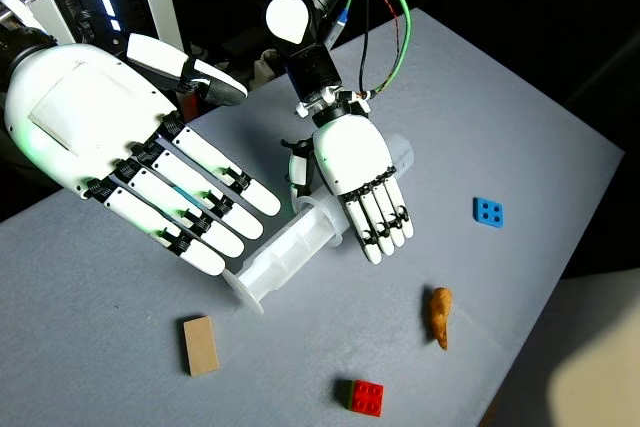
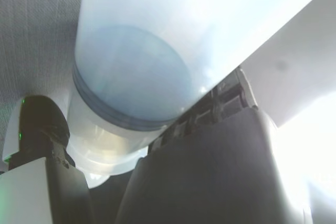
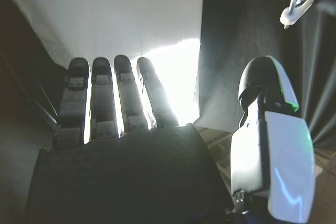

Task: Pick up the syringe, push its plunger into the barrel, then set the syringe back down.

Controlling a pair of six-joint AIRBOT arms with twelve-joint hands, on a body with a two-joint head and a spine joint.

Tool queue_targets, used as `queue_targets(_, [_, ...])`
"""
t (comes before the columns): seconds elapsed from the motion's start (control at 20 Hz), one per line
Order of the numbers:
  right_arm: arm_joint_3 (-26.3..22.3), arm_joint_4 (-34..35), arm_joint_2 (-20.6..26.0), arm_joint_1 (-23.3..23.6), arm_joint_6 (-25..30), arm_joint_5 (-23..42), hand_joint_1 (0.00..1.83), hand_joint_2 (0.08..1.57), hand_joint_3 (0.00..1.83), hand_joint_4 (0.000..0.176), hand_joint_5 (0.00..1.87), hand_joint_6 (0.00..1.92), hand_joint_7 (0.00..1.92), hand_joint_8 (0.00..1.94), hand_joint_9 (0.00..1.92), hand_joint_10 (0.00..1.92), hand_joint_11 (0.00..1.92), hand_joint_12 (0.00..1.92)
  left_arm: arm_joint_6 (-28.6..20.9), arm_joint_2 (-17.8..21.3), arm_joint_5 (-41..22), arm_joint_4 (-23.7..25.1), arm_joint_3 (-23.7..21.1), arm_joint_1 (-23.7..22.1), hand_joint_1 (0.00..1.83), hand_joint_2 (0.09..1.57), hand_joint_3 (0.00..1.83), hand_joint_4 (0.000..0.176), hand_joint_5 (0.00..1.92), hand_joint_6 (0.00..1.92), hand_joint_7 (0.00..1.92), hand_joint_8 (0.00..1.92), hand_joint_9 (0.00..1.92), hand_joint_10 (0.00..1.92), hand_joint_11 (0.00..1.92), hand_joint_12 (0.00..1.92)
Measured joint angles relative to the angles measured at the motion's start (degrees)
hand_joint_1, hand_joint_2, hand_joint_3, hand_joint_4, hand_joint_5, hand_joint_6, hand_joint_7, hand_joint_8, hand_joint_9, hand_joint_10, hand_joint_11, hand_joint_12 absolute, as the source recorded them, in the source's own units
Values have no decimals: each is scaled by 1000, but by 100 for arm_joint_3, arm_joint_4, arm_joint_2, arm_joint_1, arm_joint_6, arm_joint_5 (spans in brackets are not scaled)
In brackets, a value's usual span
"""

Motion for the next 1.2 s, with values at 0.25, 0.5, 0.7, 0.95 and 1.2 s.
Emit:
queue_targets(0.25, [0, 2, 0, 0, 4, -2, 115, 1068, 3, 0, 10, 3, 0, 0, 0, 0, 8, 4, -9, -37, 0, 48, 13, 0, 706, 1064, 6, 0, 9, 3, 0, 0, 0, 0, 21, 22])
queue_targets(0.5, [0, 0, 0, -2, 114, -9, 136, 1053, 0, 5, 41, 8, 0, 0, 0, 0, 36, 20, -63, -61, -26, 168, -7, 0, 931, 1082, 2, 0, 305, 8, 285, 5, 367, 21, 40, 1078])
queue_targets(0.7, [0, 44, 0, -42, 302, -68, 154, 1035, 0, 17, 52, 12, 20, 7, 22, 8, 75, 43, -101, -66, -31, 251, -20, 2, 1128, 1173, 0, 0, 827, 939, 909, 48, 943, 68, 621, 889])
queue_targets(0.95, [0, 4, 0, -42, 487, -133, 106, 1054, 2, 13, 38, 1, 5, 1, 9, 2, 42, 36, -94, -66, -57, 348, -57, 4, 1468, 1121, 0, 0, 853, 1027, 880, 1080, 1025, 1016, 789, 1445])
queue_targets(1.2, [0, 2, 0, -42, 730, -142, 143, 1053, 0, 11, 39, 8, 18, 6, 19, 7, 44, 49, -195, -66, -326, 498, -96, -44, 1490, 1127, 0, 0, 890, 942, 842, 1121, 958, 1099, 776, 1610])
